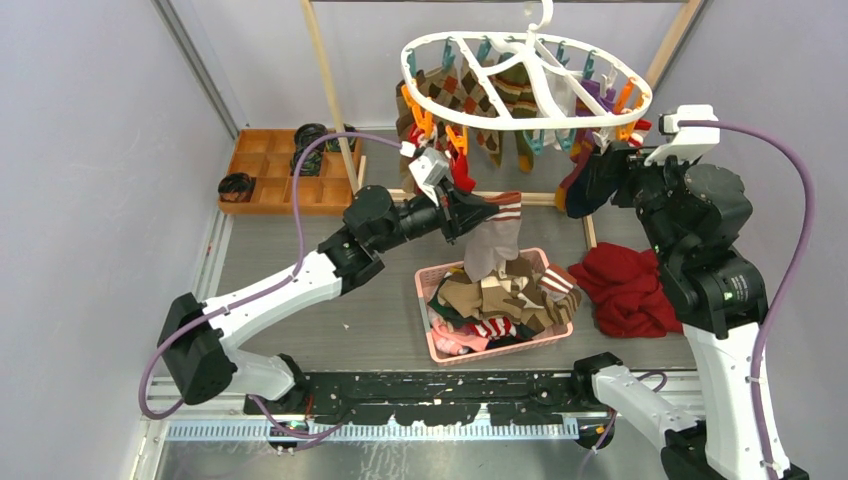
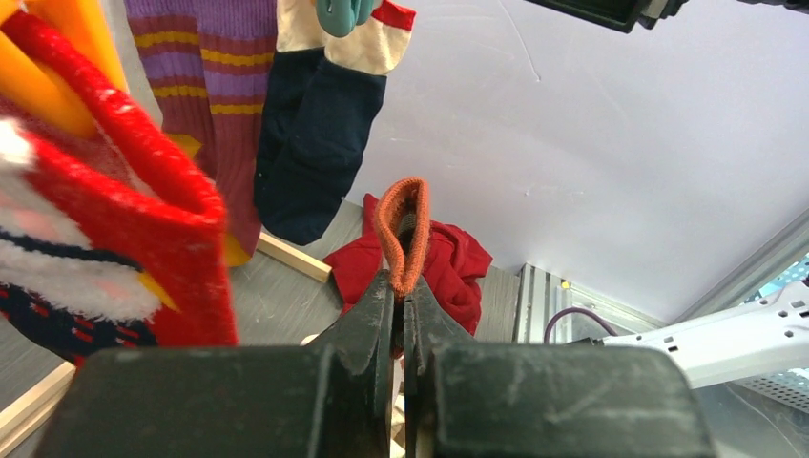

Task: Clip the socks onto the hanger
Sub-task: Open the clamp at the hanger.

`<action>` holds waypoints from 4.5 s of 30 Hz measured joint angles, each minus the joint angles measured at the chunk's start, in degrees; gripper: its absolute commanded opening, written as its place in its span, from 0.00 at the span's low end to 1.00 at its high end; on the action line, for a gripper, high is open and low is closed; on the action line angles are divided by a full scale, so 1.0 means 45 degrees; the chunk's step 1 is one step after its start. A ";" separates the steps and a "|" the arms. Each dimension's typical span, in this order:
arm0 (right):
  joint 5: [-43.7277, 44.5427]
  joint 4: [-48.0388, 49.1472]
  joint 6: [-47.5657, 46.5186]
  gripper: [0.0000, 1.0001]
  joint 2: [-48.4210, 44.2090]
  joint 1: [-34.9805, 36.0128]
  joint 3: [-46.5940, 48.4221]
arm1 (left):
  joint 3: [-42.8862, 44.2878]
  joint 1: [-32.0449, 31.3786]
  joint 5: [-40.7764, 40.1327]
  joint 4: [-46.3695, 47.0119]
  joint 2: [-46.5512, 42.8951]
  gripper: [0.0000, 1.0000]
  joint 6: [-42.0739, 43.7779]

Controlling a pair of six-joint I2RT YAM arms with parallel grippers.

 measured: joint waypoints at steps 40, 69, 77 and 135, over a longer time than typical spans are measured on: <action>-0.3473 0.1914 0.0680 0.63 0.1710 -0.1248 -0.0447 | -0.0665 0.0117 0.0612 0.0039 -0.1010 0.00 0.1001; -0.4031 -0.0729 0.1161 0.60 0.1715 -0.1243 0.1413 | -0.0665 0.0126 0.0661 0.0078 -0.1010 0.00 0.0996; -0.3881 -0.0384 0.1248 0.59 0.2050 -0.1248 0.1190 | -0.0665 0.0126 0.0661 0.0078 -0.1005 0.00 0.0996; -0.2288 0.5751 0.0719 0.11 0.1214 -0.1069 -0.2783 | -0.0384 0.0126 0.0665 0.0267 -0.0316 0.00 0.0918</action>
